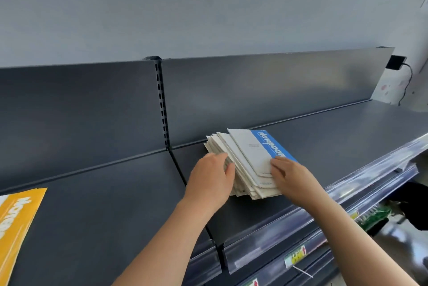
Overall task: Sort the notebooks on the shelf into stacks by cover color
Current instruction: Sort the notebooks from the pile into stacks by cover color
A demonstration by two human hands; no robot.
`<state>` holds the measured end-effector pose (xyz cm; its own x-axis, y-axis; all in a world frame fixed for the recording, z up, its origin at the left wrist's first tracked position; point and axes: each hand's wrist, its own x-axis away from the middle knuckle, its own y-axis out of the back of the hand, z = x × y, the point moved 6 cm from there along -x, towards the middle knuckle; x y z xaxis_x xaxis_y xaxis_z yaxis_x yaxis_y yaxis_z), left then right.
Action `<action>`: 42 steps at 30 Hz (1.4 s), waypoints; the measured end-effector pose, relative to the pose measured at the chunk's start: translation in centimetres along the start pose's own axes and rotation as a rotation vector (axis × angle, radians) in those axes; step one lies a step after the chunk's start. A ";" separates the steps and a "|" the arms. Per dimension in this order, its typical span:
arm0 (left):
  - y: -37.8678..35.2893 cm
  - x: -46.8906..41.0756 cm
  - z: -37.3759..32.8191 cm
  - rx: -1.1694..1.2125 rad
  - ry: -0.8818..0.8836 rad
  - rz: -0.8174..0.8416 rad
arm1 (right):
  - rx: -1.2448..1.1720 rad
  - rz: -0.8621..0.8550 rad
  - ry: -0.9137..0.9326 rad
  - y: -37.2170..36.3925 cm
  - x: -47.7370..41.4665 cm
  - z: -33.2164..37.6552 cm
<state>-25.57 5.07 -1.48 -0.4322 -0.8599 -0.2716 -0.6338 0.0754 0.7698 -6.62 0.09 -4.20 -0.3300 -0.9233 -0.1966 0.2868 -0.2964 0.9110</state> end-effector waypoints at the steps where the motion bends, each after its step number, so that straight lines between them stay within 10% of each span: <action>1: -0.6 -0.5 -0.1 0.016 0.011 0.030 | -0.004 -0.007 0.046 0.0 0.2 0.4; 21: -1.3 -1.0 0.2 0.357 0.371 -0.183 | -0.223 0.017 0.273 0.5 0.5 0.6; 42: -0.8 3.8 -1.2 0.449 0.571 -0.388 | -0.496 0.056 0.122 0.1 -0.1 -2.2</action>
<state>-25.93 1.11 -2.40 0.1863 -0.9816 -0.0416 -0.9196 -0.1891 0.3445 -4.57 -0.42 -4.94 -0.2036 -0.9539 -0.2204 0.7032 -0.2991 0.6450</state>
